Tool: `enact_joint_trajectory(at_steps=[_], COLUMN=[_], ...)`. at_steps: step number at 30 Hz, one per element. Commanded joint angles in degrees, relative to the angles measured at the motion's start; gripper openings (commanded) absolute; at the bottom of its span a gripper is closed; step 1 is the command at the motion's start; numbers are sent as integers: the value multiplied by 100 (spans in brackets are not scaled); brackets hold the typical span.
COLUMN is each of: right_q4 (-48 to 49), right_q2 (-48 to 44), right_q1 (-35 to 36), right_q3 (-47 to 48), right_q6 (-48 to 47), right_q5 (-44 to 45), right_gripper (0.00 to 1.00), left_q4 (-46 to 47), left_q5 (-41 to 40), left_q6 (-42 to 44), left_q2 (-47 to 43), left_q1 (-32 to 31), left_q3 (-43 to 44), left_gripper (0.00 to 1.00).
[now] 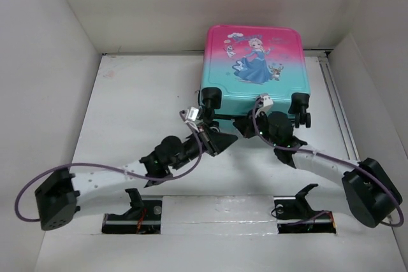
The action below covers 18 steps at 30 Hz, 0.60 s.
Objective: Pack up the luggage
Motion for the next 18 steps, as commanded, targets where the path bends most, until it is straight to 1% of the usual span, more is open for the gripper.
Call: enact_joint_trajectory(at_steps=[1, 3, 4, 5, 6, 7, 8, 9, 10, 11, 12, 13, 14, 15, 18], right_q4=[707, 215, -292, -454, -604, -710, -772, -772, -772, -903, -904, -1008, -1114, -1437, -2175], right_q2=[-282, -510, -659, -826, -1202, -1388, -1573, -1749, -2055, -2206, -2347, -2618, -2760, -2918, -3639], right_q1=[-682, -1035, -1176, -1378, -1458, -1511, -1564, -1564, -1564, -1564, -1617, -1617, -1687, -1818, -2187], right_q3=[436, 586, 586, 586, 517, 429, 167, 25, -124, -256, -518, -625, -713, -836, -890], right_q6=[-79, -395, -396, -449, -449, -397, -283, -282, -230, -229, -169, -168, -168, -168, -168], right_q5=[-2069, -2441, -2504, -2504, -2504, -2504, -2504, -2391, -2338, -2276, -2206, -2127, -2126, -1944, -1784], right_gripper=[0, 0, 0, 0, 0, 0, 0, 0, 0, 0, 0, 0, 0, 0, 0], left_q4=[245, 26, -228, -317, -431, -850, -1159, -1501, -1809, -2300, -2435, -2567, -2742, -2744, -2333], left_q5=[-246, -439, -588, -642, -712, -834, -1262, -1457, -1599, -1678, -1601, -1600, -1504, -1242, -671], left_q6=[46, 46, 99, 186, 265, 353, 519, 573, 574, 574, 643, 644, 644, 714, 714], left_q2=[-919, -1244, -1307, -1360, -1421, -1561, -1615, -1615, -1615, -1563, -1493, -1414, -1230, -1150, -931], left_q1=[-141, -141, -141, -141, -141, -141, -141, -54, 129, 253, 376, 482, 639, 711, 773], left_q3=[-255, -405, -405, -405, -318, -213, -81, 242, 402, 525, 622, 806, 860, 861, 799], left_gripper=[0, 0, 0, 0, 0, 0, 0, 0, 4, 15, 32, 69, 80, 84, 88])
